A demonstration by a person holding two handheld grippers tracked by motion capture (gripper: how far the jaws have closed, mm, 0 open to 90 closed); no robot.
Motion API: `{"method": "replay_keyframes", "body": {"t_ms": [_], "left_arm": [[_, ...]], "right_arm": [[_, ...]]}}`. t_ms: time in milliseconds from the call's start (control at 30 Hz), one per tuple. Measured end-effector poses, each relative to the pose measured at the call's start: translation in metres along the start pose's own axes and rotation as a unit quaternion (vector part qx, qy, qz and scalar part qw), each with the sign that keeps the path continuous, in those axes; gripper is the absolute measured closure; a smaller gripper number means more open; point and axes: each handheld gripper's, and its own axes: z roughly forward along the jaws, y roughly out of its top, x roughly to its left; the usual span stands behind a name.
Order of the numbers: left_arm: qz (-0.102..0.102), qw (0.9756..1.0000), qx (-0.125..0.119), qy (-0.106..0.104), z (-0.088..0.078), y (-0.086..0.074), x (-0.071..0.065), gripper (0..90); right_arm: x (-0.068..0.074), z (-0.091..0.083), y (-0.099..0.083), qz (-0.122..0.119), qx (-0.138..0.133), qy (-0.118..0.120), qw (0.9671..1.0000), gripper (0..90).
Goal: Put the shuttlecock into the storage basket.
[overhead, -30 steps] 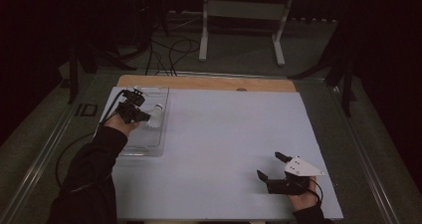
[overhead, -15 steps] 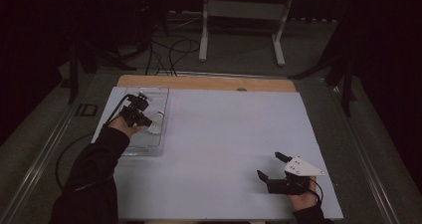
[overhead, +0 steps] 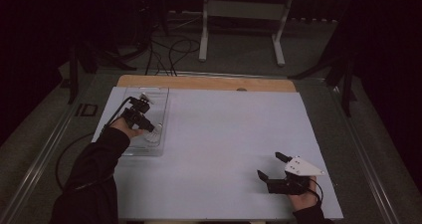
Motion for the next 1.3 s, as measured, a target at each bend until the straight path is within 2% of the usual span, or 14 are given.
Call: {"method": "replay_keyframes", "body": {"t_ms": [67,167,367,533,700,767,833,900,967,1200,1300], "left_arm": [[-0.003,0.9999,0.004,0.013,-0.002,0.0,-0.002,48.0],[-0.006,0.9999,0.001,0.015,-0.007,0.001,-0.005,41.1],[-0.006,0.9997,-0.003,0.024,-0.015,0.001,-0.011,36.1],[0.005,0.9997,-0.001,0.024,-0.017,0.0,-0.017,35.2],[0.004,0.9991,-0.001,0.042,-0.021,-0.001,-0.021,26.4],[0.0,0.9994,-0.005,0.035,-0.024,-0.001,-0.021,20.7],[0.006,0.9999,-0.012,0.01,-0.028,-0.003,-0.02,9.9],[0.011,0.9998,-0.013,0.008,-0.03,-0.003,-0.02,7.4],[0.016,0.9997,-0.018,0.003,-0.032,-0.004,-0.02,0.7],[0.039,0.9984,-0.042,0.006,-0.035,-0.006,-0.023,0.1],[0.035,0.9976,-0.059,-0.01,-0.036,-0.006,-0.023,0.0]], "right_arm": [[0.0,0.0,0.0,0.001,0.0,0.0,1.0,9.5],[0.0,0.0,0.0,0.001,0.0,-0.001,1.0,9.5],[0.001,0.0,0.0,0.001,0.001,-0.001,1.0,9.5],[0.0,0.0,0.0,0.001,0.0,-0.001,1.0,9.5],[0.0,-0.001,0.001,-0.001,0.001,-0.001,1.0,9.5],[0.001,0.0,0.0,0.0,0.001,-0.001,1.0,9.5],[0.001,0.0,0.001,0.0,0.002,-0.001,1.0,9.5],[0.001,0.0,0.0,-0.001,0.003,0.0,1.0,9.5],[0.001,0.0,0.0,-0.001,0.003,0.0,1.0,9.5],[0.001,0.0,0.001,-0.002,0.002,0.0,1.0,9.5],[0.001,0.0,0.001,0.0,0.002,-0.001,1.0,9.5]]}}
